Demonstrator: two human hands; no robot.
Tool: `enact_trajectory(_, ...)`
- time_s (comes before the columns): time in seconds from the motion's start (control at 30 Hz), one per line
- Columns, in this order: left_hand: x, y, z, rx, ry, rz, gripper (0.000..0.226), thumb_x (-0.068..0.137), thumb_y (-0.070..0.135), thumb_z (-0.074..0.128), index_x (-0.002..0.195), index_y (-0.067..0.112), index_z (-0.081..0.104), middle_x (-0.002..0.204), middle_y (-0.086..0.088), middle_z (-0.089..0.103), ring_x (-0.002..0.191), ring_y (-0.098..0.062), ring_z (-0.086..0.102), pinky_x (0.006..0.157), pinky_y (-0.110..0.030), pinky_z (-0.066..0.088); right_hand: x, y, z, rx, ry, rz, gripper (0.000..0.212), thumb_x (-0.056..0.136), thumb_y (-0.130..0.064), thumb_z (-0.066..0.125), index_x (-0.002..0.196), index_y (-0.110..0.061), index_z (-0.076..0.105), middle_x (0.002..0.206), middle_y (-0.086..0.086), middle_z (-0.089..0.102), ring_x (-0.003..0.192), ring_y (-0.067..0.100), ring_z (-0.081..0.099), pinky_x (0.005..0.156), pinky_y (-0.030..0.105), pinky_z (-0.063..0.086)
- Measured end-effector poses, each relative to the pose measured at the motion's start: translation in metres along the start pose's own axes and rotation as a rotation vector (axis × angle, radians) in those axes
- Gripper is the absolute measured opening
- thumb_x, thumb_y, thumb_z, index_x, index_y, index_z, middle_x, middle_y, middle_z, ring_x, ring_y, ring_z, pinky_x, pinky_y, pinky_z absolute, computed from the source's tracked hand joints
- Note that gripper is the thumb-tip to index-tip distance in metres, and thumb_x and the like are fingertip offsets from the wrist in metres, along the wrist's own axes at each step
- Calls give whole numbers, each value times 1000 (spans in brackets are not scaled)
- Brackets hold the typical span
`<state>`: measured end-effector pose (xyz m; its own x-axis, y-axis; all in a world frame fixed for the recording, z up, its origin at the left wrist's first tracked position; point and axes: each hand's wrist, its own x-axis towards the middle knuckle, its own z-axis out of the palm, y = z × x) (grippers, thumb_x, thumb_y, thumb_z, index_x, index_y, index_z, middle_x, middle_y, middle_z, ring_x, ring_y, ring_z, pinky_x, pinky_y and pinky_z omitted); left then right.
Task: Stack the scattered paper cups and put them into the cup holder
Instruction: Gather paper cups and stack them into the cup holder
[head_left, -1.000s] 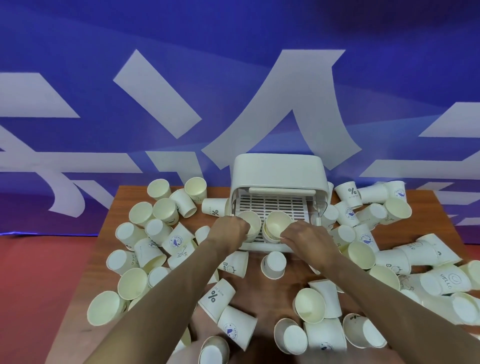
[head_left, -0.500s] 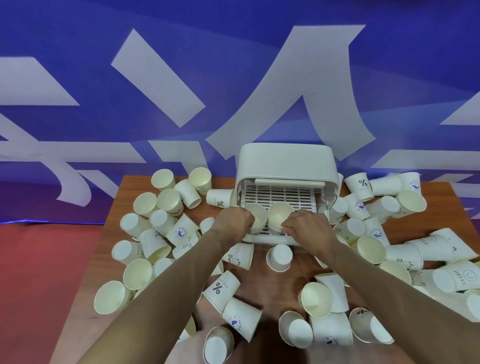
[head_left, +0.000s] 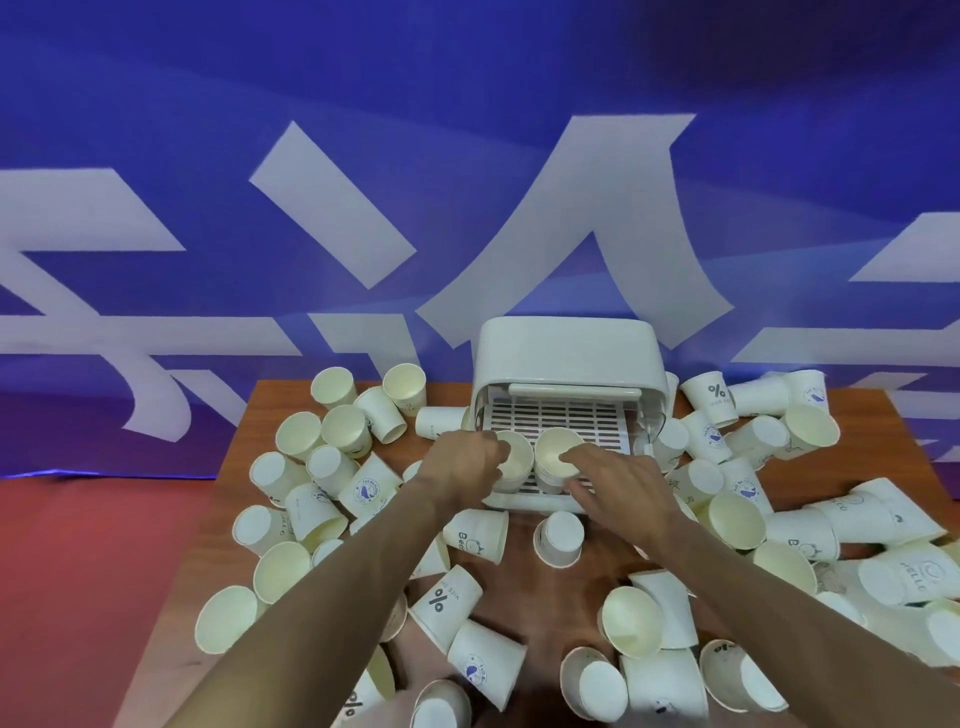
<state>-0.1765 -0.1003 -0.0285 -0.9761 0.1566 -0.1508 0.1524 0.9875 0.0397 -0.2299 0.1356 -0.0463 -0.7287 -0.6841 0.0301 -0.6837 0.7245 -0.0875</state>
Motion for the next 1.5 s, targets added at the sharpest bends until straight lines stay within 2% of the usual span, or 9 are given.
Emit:
enact_trajectory(0.13,-11,-5,-31,94,22,18,10,87,23,65,96,17,65,94,-2,69,69,-18,56,58,-28,44,-14,2,-16,-2,24,-60,12,89,-33,64,100,-32,68,95,-14,72,76,11,69,53,27,50)
enact_trajectory(0.3,-34,-12,-68,152,-40,30,35,78,45,76,101,20,66,90,0,68,74,-18,63,68,-30,55,-17,-7,-42,-39,10,-112,8,84,-32,68,90,-36,67,82,-17,69,65,5,63,48,20,38)
enact_trajectory(0.5,-90,-36,-74,276,0,-32,8,91,17,55,89,17,62,84,-3,66,64,-21,48,55,-29,31,6,-58,-42,-51,-44,-187,13,90,-34,52,95,-36,64,88,-19,67,76,5,64,54,26,44)
enact_trajectory(0.63,-141,-68,-54,246,-62,-175,16,88,13,53,75,21,47,81,-5,65,63,-24,51,52,-31,27,21,-117,-28,27,-80,-272,20,95,-34,49,106,-38,65,101,-21,68,88,5,66,61,27,42)
enact_trajectory(0.8,-205,-119,-35,211,-89,-343,9,89,21,51,90,19,60,91,-1,65,78,-25,62,56,-32,30,40,-185,-8,53,-140,-350,35,96,-32,46,128,-36,58,123,-13,65,110,10,62,81,32,50)
enact_trajectory(0.97,-238,-175,-24,144,-39,-487,9,86,17,48,84,21,56,88,2,63,76,-23,59,57,-31,38,77,-229,5,59,-226,-292,33,93,-33,49,124,-30,57,122,-8,64,110,15,61,85,33,52)
enact_trajectory(1.13,-241,-204,-1,107,-17,-546,16,83,13,51,72,23,44,71,7,44,64,-21,45,53,-30,30,113,-246,20,40,-249,-206,31,89,-33,53,119,-28,60,119,-4,66,108,18,63,84,35,54)
enact_trajectory(1.3,-213,-221,24,93,0,-470,12,85,15,48,76,23,48,80,3,60,63,-21,45,50,-28,26,143,-250,27,26,-282,-179,32,89,-30,55,121,-26,59,118,-1,65,109,20,61,84,37,52)
enact_trajectory(1.5,-166,-232,37,84,15,-429,13,90,19,47,80,26,50,83,4,62,59,-20,47,46,-27,24,172,-249,36,15,-245,-199,27,90,-25,54,116,-27,60,103,-5,66,96,18,61,72,34,52)
